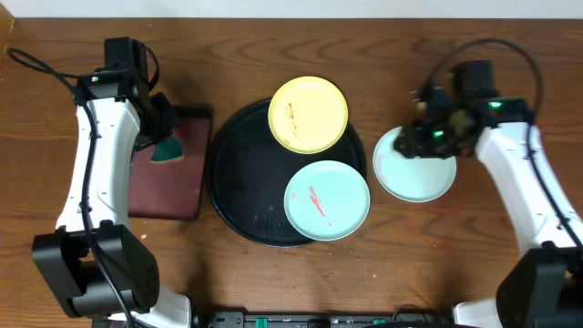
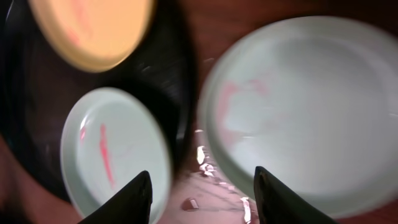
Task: Clean dirty plates on tray and stack at the side
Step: 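Place the green plate on the table right of the tray, then move the right gripper to grasp the lower green plate rim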
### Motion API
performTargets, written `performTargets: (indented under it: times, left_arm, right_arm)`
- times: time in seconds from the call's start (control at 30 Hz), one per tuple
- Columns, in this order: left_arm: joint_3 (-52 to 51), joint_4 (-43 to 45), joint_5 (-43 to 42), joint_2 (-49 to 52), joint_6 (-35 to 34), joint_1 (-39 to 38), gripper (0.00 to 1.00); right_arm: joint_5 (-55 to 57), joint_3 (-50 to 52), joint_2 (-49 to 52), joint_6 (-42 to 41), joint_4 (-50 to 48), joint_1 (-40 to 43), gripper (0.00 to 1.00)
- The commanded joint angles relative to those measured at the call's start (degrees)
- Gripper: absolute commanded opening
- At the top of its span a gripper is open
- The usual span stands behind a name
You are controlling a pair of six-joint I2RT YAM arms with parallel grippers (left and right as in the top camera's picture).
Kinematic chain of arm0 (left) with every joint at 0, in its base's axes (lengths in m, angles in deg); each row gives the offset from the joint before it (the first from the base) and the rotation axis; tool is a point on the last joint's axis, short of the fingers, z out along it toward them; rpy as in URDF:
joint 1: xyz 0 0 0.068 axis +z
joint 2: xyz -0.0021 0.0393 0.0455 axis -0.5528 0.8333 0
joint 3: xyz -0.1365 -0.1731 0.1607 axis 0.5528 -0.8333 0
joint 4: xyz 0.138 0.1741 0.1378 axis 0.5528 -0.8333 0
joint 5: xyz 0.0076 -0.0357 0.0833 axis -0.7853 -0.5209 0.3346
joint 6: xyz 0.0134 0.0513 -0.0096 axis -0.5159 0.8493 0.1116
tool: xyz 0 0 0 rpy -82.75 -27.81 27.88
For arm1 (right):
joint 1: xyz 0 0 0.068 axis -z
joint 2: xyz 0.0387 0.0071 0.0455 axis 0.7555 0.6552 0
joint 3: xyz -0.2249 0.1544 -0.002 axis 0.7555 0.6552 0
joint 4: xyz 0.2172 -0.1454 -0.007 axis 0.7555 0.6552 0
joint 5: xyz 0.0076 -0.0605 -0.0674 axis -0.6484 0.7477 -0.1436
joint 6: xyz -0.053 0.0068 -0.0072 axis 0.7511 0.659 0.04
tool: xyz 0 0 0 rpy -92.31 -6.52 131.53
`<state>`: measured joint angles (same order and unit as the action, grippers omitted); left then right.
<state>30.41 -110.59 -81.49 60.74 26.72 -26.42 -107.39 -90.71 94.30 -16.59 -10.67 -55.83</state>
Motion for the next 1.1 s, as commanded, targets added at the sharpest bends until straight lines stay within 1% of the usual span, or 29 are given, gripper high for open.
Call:
performTargets:
  times: [0.0,0.1,0.23,0.4,0.47,0.67,0.8,0.87,0.97,1.0,1.07]
  left_arm:
    - [-0.13,0.20,0.90,0.15,0.50,0.24,0.07]
    - [-0.13,0.15,0.90,0.15,0.50,0.24,0.08]
    - [-0.13,0.15,0.92,0.15,0.52,0.24,0.07]
    - [-0.13,0.15,0.90,0.15,0.50,0.24,0.07]
    - [-0.13,0.15,0.92,0.15,0.50,0.24,0.07]
    - [-0.13,0.17,0.92,0.15,0.52,0.24,0.08]
    - [-0.13,0.17,0.92,0.15,0.52,0.24,0.07]
    - [-0.13,0.15,0.92,0.15,0.50,0.24,0.07]
    - [-0.13,0.15,0.90,0.15,0.50,0.24,0.07]
    - [-0.13,0.15,0.90,0.15,0.52,0.24,0.07]
    - [-0.13,0.17,0.90,0.15,0.50,0.24,0.07]
  right_arm:
    - [1.68,1.22,3.63,1.90,0.24,-4.96,0.49]
    - [2.95,1.22,7.06,1.92,0.15,-8.15,0.47]
    - [2.93,1.22,11.17,1.90,0.50,-10.64,0.39]
    - [2.93,1.25,13.25,1.88,1.55,-12.41,0.29]
    - [2.78,1.22,13.25,1.86,1.75,-12.85,0.27]
    - [2.78,2.62,14.19,1.57,1.46,-14.12,0.26]
    - [2.95,2.91,14.82,1.31,1.09,-14.29,0.15]
    - [3.21,2.91,14.80,0.22,0.72,-14.27,0.13]
    - [3.19,2.91,14.80,-0.55,0.42,-14.29,0.04]
    - [3.21,2.91,14.80,-0.79,0.39,-14.29,0.02]
    - [3.17,2.78,14.80,-1.44,0.39,-14.36,0.01]
